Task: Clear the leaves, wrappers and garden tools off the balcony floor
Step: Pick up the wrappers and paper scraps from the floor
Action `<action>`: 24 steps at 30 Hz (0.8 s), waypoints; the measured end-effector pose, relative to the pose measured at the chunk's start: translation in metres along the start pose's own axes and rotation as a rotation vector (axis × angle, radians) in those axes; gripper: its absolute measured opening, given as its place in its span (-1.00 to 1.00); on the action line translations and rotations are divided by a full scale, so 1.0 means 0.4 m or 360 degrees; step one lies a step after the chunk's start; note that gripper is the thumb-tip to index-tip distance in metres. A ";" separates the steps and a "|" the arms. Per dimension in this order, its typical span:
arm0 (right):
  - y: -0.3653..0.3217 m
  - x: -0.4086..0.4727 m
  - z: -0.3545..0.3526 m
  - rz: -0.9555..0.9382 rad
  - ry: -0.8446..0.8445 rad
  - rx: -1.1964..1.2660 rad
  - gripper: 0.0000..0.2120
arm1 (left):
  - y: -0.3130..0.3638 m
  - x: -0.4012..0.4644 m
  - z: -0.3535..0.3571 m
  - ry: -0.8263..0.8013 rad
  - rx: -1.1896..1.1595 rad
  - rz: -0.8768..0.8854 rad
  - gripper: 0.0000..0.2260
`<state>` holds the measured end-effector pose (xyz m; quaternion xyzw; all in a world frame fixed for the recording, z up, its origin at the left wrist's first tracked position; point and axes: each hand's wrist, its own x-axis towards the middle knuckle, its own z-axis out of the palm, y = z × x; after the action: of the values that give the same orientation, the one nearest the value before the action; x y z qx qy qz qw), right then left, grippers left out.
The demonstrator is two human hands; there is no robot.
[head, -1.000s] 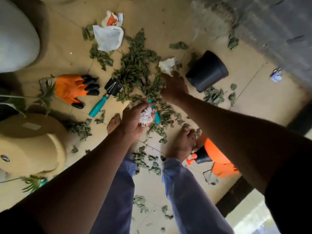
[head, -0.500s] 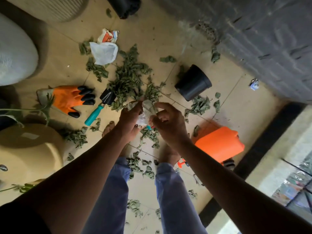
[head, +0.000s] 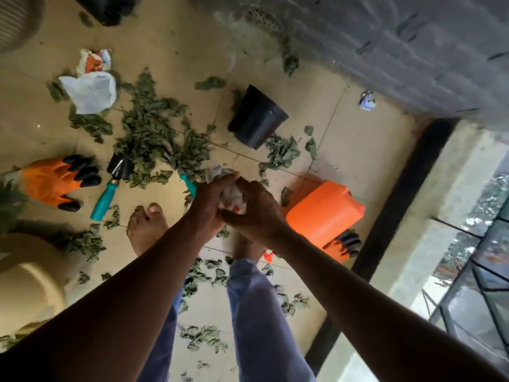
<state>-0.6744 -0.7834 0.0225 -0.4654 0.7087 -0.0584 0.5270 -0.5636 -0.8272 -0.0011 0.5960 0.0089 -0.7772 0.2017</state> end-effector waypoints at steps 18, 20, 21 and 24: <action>0.463 0.403 -0.497 0.0527 0.0397 -0.0880 -0.31 | -0.186 0.283 0.258 -0.0238 0.0570 -0.0242 -0.94; 0.471 0.430 -0.531 0.0509 0.0319 -0.0898 -0.26 | -0.169 0.313 0.260 -0.0256 0.0599 -0.0227 -0.92; 0.473 0.439 -0.538 0.0504 0.0299 -0.0902 -0.22 | -0.159 0.325 0.258 -0.0245 0.0597 -0.0220 -0.91; 0.471 0.443 -0.533 0.0524 0.0404 -0.0938 -0.20 | -0.134 0.340 0.245 -0.0167 0.0561 -0.0194 -0.87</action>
<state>-0.9599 -0.8924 -0.1150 -0.4661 0.8204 0.1767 0.2803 -0.6998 -0.8442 -0.1115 0.5790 -0.1018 -0.8076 0.0467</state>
